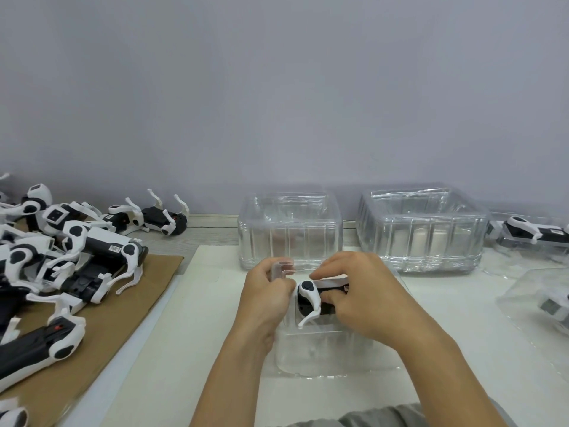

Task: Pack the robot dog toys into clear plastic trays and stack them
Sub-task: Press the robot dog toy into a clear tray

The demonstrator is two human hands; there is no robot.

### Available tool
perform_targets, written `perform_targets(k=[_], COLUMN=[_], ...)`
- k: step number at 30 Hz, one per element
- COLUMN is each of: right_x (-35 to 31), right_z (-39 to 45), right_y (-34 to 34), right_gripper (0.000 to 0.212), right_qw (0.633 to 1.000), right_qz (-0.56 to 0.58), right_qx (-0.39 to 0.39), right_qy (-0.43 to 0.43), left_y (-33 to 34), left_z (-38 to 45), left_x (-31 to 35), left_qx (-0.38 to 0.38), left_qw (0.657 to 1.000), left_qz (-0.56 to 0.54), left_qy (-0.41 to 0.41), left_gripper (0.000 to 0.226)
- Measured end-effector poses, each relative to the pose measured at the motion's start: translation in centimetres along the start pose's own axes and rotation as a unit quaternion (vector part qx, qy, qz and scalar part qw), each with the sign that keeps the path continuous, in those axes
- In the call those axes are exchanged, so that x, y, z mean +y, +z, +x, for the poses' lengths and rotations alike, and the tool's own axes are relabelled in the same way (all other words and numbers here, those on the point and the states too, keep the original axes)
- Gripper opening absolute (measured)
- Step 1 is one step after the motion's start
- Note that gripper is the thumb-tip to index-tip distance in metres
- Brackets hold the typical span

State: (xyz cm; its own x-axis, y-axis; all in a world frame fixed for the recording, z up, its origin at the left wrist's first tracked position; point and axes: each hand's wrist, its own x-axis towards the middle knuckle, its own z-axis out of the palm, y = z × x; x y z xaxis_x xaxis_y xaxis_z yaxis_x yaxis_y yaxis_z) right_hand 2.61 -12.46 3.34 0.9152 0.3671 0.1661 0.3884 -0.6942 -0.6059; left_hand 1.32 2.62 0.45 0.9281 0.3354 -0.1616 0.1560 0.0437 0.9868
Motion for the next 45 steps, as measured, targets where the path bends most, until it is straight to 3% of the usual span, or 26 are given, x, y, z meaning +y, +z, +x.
perform_targets(k=[4,8,14,22,25,28,33,35,38,40,45], right_x=[-0.5,-0.8,-1.3,-0.8,-0.1,1.3,3.9,4.3,4.2,4.1,4.5], right_z=[-0.2,0.1,0.3,0.3,0.1,-0.2,-1.4,-1.5,-1.5,-1.5,-1.6], right_y=[0.2,0.5,1.5,1.1,0.0,-2.4,-5.5,-5.5,-5.3,-5.3,-5.3], right_gripper=[0.01,0.004,0.006,0.004,0.02,0.025,0.018,0.014,0.011,0.012,0.012], right_qw=[0.999,0.999,0.998,0.998,0.996,0.996,0.991,0.991,0.991,0.992,0.993], right_qz=[0.029,0.041,0.044,0.05,0.08,0.056,0.013,0.006,0.007,0.006,0.044], right_qx=[-0.007,-0.021,0.04,0.013,0.009,0.057,0.045,0.036,0.035,0.031,0.026], right_qy=[-0.039,-0.013,0.026,0.034,0.04,0.043,0.123,0.133,0.128,0.123,0.109], left_y=[0.1,0.1,0.0,0.0,-0.2,-0.4,-0.6,-0.8,-0.5,0.6,4.1], left_z=[0.0,-0.1,-0.2,-0.3,-0.1,0.1,0.0,-0.1,-0.7,-1.7,-3.7], left_x=[0.1,0.0,0.1,0.3,0.2,0.1,0.1,0.5,1.9,3.1,3.0], left_qx=[0.005,0.01,0.005,0.006,0.0,0.0,-0.012,0.007,0.043,0.009,-0.107], left_qw=[1.0,1.0,1.0,1.0,1.0,1.0,0.996,0.981,0.913,0.877,0.853], left_qz=[0.0,0.005,0.014,0.018,0.017,0.021,0.079,0.159,0.303,0.345,0.413], left_qy=[-0.001,-0.003,-0.008,0.0,0.0,0.001,0.036,0.109,0.271,0.335,0.3], left_gripper=[0.04,0.04,0.042,0.04,0.037,0.036,0.034,0.03,0.031,0.027,0.025])
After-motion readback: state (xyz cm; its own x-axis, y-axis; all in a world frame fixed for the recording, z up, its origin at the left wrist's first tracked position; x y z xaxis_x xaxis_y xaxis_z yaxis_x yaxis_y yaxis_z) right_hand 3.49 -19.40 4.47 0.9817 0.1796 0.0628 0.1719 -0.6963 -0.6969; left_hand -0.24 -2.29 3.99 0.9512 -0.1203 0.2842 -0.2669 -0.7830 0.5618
